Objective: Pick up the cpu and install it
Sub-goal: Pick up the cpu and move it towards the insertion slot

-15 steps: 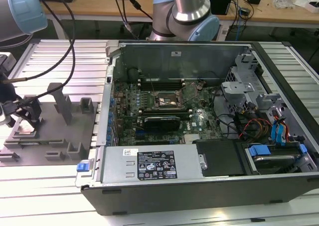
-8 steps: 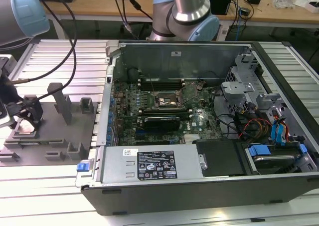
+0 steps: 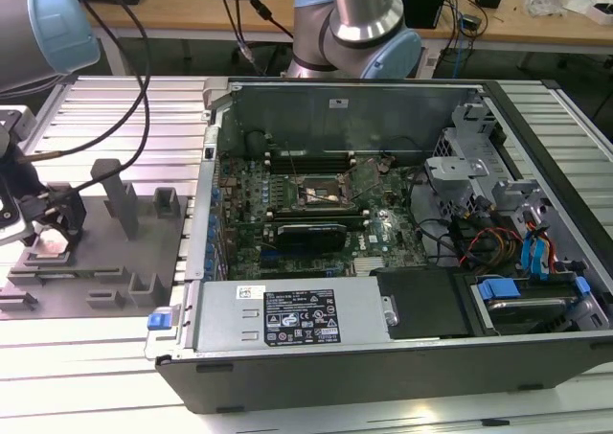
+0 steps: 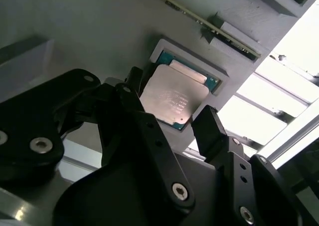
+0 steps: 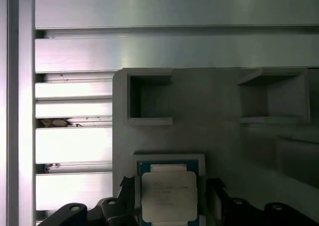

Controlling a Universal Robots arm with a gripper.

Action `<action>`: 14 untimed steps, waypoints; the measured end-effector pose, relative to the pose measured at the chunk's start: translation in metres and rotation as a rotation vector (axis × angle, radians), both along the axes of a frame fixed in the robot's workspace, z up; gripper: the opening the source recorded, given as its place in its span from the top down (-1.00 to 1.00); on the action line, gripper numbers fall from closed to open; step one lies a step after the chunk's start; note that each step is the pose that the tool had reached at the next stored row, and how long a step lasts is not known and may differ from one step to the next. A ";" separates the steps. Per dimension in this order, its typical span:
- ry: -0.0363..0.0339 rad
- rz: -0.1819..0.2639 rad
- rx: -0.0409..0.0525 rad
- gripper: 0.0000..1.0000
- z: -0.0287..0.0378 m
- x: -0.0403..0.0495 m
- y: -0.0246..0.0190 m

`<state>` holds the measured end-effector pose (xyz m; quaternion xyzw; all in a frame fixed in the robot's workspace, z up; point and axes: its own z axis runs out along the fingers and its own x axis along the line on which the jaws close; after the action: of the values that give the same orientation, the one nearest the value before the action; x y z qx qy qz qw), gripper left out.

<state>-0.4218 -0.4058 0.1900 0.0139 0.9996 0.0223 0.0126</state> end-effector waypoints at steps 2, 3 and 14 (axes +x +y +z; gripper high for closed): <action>0.0002 0.000 -0.0015 -0.36 -0.0012 -0.0006 0.0006; 0.0001 0.000 -0.0036 -0.36 -0.0016 -0.0010 0.0006; 0.0001 0.000 -0.0177 -0.36 -0.0037 -0.0018 0.0007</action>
<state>-0.4236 -0.4051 0.1862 0.0138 0.9997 0.0135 0.0127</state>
